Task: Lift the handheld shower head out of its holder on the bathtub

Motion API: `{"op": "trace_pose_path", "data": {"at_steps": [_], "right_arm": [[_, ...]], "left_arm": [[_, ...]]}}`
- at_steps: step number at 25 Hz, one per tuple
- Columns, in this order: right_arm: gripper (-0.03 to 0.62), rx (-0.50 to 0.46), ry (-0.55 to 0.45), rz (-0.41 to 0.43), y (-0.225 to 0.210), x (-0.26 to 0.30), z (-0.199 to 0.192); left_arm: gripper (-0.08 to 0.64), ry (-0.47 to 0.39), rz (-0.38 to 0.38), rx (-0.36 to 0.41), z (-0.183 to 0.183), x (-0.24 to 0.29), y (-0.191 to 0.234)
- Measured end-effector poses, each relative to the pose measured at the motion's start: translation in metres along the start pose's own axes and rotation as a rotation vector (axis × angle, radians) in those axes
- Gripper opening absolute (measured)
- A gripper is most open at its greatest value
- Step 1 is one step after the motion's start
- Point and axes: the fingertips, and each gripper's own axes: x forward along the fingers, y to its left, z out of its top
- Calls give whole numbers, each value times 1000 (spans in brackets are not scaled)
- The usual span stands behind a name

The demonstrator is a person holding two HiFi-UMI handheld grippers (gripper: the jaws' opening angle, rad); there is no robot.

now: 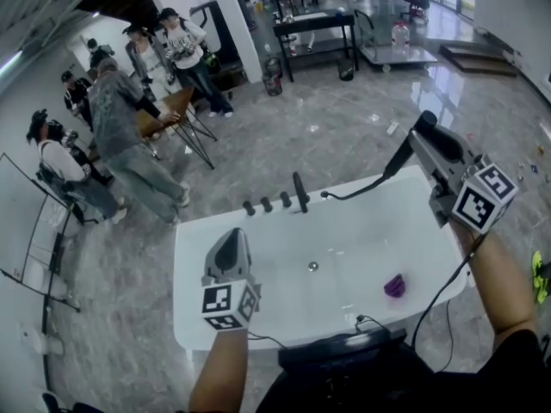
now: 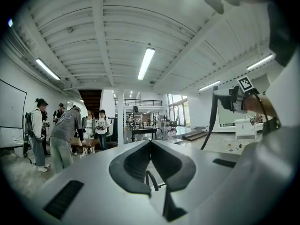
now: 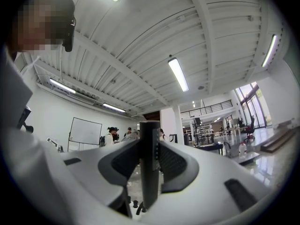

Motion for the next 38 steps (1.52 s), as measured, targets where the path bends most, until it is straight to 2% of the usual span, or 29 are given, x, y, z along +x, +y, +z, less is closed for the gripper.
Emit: {"op": "trace_pose_path", "data": {"at_steps": [8, 16, 24, 38], "right_arm": [[137, 2, -5, 0, 4, -6, 2], [135, 13, -11, -9, 1, -8, 3], [135, -14, -1, -1, 6, -11, -1], [135, 3, 13, -11, 7, -23, -8]], "left_arm": [[9, 12, 1, -11, -1, -5, -1], [9, 6, -8, 9, 8, -6, -5], [9, 7, -18, 10, 10, -6, -13], [9, 49, -6, -40, -13, -19, -17]]}}
